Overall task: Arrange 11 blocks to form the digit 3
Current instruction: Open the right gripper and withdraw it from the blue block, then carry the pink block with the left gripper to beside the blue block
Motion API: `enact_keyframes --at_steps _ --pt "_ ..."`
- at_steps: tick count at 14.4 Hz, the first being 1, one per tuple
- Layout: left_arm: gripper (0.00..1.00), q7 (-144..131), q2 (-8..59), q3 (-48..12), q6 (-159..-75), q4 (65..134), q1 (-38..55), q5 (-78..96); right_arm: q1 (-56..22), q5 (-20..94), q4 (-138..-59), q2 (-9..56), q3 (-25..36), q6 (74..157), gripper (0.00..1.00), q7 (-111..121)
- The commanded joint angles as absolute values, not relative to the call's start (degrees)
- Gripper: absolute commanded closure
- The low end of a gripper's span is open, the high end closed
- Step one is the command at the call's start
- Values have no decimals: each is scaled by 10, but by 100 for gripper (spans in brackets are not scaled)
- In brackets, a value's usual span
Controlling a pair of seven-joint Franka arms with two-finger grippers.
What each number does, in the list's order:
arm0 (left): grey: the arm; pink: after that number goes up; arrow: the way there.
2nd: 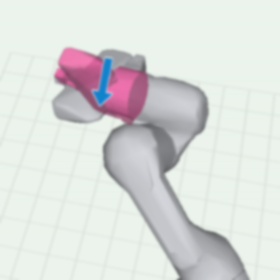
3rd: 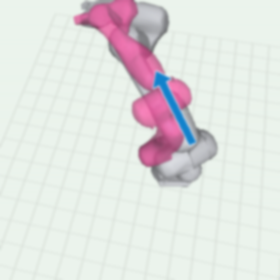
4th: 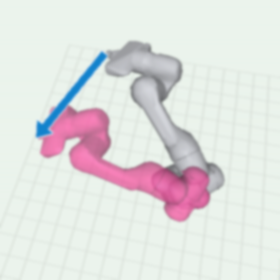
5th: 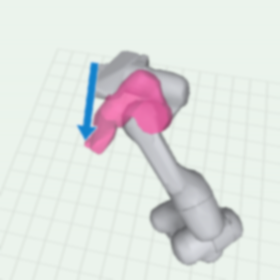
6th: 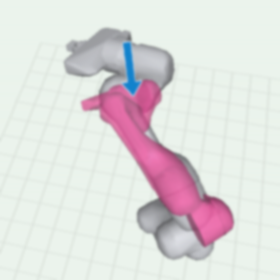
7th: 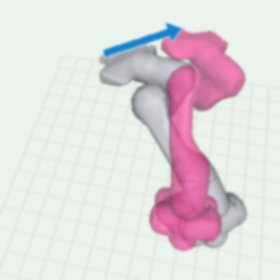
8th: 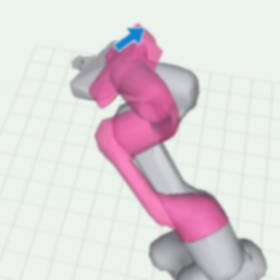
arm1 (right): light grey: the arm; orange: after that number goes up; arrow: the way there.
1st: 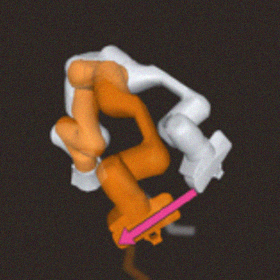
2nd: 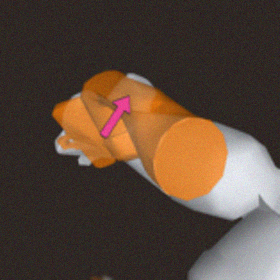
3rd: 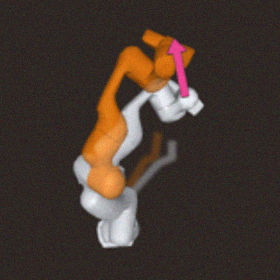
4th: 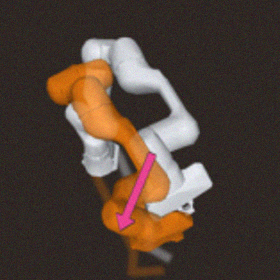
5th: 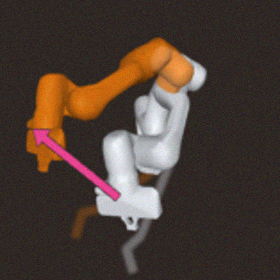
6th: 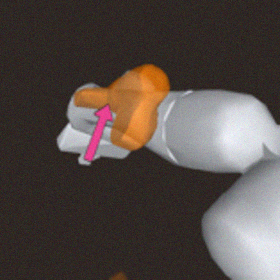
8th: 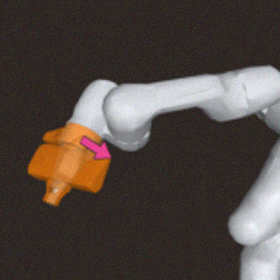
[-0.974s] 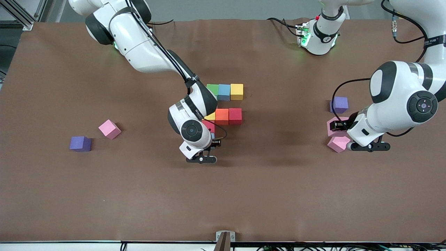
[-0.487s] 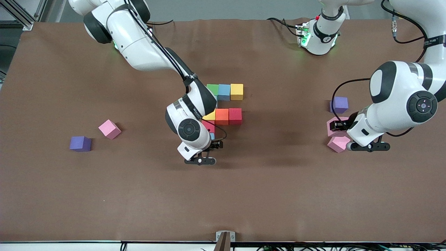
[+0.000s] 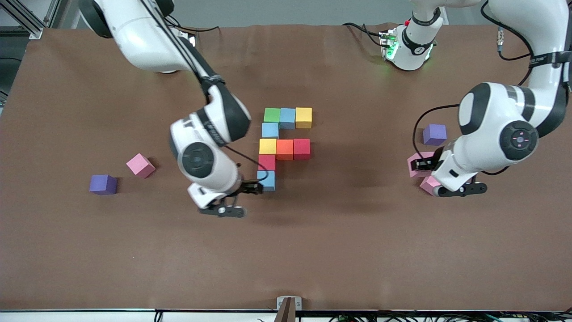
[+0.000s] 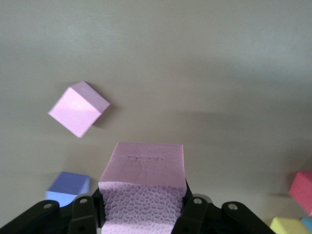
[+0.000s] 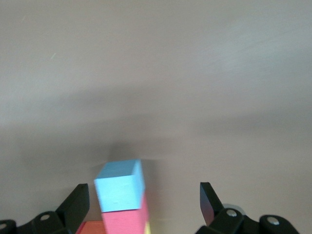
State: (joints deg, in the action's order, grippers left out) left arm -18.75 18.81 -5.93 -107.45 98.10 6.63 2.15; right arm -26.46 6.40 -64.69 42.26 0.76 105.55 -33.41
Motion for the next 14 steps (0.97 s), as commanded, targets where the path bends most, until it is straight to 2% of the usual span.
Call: enact_keyframes --at_steps 1,6,9,11,14 --pt "58 -276 235 -58 -1091 934 103 36 -195 58 -680 361 0 1027 0 -331" --pt "58 -469 329 -58 -1167 866 170 90 -62 33 -700 260 0 969 0 -246" --pt "61 -614 408 -57 -1214 796 226 90 -41 32 -729 208 52 956 0 -139" --pt "61 -695 433 -57 -1262 789 249 91 -5 35 -755 160 56 953 0 -100" --pt "61 -852 455 -57 -1314 788 285 91 35 36 -760 128 43 905 0 -52"
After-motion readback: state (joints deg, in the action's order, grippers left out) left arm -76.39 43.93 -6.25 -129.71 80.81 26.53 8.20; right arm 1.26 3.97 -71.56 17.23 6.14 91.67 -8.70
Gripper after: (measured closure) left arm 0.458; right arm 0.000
